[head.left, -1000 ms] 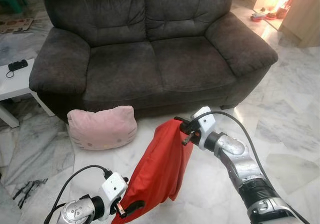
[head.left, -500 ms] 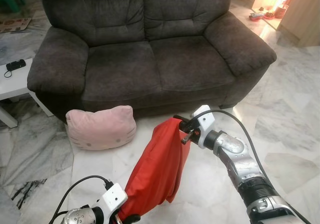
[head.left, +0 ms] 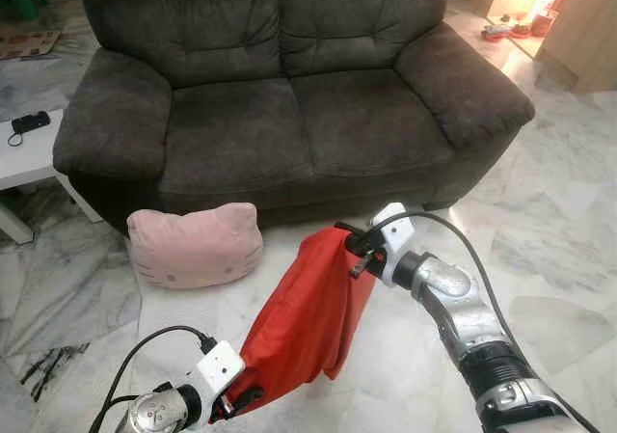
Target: Move the pillow to the sofa from floor
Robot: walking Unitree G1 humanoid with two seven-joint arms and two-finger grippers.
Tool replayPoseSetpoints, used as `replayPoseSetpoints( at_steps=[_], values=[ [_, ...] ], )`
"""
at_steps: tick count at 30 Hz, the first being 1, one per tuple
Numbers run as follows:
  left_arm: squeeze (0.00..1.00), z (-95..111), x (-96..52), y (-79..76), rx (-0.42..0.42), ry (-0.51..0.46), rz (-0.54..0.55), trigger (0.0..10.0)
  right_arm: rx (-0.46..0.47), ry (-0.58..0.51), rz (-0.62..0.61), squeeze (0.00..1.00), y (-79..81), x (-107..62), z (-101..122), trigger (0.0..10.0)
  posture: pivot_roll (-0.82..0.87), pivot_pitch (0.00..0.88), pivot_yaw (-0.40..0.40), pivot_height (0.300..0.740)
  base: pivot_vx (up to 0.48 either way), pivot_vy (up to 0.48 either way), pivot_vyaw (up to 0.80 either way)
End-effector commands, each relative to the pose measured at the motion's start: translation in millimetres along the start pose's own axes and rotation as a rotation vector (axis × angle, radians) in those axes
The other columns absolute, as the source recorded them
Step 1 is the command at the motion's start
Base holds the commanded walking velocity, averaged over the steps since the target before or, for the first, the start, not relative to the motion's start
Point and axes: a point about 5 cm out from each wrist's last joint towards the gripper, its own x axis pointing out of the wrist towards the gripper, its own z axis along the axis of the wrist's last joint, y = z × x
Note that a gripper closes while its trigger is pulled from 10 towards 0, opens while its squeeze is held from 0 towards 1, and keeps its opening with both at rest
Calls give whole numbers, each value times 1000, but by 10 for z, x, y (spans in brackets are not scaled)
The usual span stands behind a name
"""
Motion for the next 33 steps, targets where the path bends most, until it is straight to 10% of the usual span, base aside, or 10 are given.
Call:
replayPoseSetpoints(
  at_steps=[1, 15, 33],
  values=[
    [0, -66, -10, -35, -9, 16, -13, 0, -62, -150, 0, 0, -51, 64, 395, 10000, 28, 102, -41, 740, 0, 0, 0],
    [0, -94, -28, -85, -10, 24, -53, 0, -59, -153, -10, 0, -63, 61, 395, 10000, 27, 106, -37, 740, 0, 0, 0],
    [0, -10, -109, 233, 32, 10, 202, 0, -61, -119, -18, 0, -49, 36, 288, 10000, 29, 102, -34, 740, 0, 0, 0]
  ],
)
